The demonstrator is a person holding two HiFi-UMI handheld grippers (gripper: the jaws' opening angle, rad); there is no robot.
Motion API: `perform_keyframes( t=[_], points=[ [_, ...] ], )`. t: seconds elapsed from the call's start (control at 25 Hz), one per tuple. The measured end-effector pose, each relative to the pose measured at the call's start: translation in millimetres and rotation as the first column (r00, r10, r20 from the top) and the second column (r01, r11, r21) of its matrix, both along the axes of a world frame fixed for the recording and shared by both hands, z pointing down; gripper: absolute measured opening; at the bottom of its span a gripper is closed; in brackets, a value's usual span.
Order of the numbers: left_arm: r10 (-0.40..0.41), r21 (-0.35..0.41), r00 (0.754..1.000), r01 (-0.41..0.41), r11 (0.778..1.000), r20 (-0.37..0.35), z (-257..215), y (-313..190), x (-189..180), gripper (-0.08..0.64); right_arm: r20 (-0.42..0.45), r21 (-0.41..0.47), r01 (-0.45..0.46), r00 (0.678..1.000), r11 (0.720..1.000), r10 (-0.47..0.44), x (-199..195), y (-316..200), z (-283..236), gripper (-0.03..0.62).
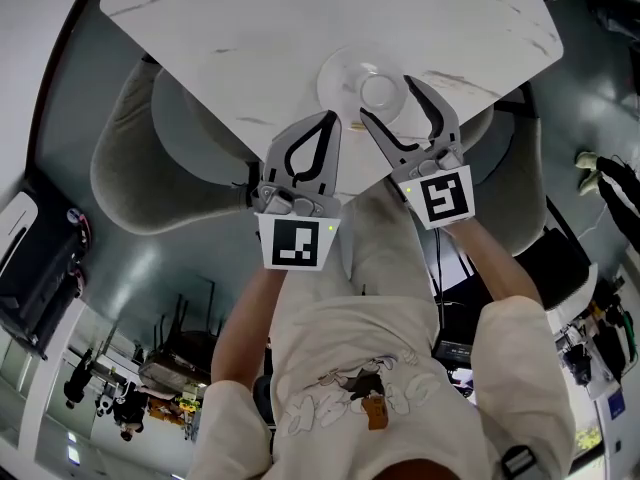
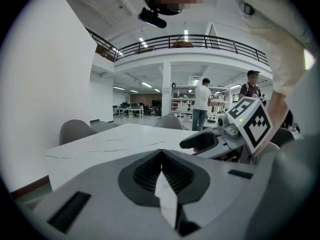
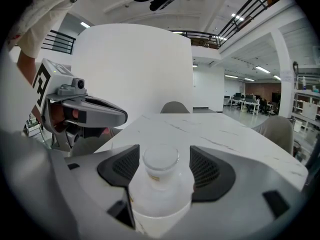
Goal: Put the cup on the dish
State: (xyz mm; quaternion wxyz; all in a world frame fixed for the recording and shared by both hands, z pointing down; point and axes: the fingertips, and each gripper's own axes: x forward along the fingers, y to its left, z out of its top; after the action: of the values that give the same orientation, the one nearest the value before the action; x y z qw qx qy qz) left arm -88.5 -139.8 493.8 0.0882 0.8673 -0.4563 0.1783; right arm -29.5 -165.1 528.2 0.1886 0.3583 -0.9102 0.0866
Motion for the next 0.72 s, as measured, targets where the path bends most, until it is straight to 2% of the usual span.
perform_keyframes(
  t=[0.52,0.56,0.64,0.72],
  points=[
    [-0.046,0.034,0.998,0.048,0.998,-0.05,-48.9,3.7,-6.3,0.003,0.058,-0.005,0.041,0.997,0.999,-0.041,-12.7,9.1,-58.5,0.298],
    [-0.05,0.038,0.997,0.052,0.998,-0.055,-53.3,4.3,-6.6,0.003,0.057,0.004,0.042,0.997,0.999,-0.042,-13.5,10.0,-63.6,0.285],
    [-0.047,0.05,0.997,0.05,0.998,-0.055,-63.6,6.3,-6.8,0.003,0.045,0.025,0.038,0.998,0.999,-0.039,-13.8,11.9,-74.2,0.183],
    [-0.041,0.06,0.998,0.044,0.997,-0.054,-75.3,9.2,-7.0,0.003,0.047,0.034,0.029,0.998,0.999,-0.031,-14.0,13.9,-85.3,0.156]
  ],
)
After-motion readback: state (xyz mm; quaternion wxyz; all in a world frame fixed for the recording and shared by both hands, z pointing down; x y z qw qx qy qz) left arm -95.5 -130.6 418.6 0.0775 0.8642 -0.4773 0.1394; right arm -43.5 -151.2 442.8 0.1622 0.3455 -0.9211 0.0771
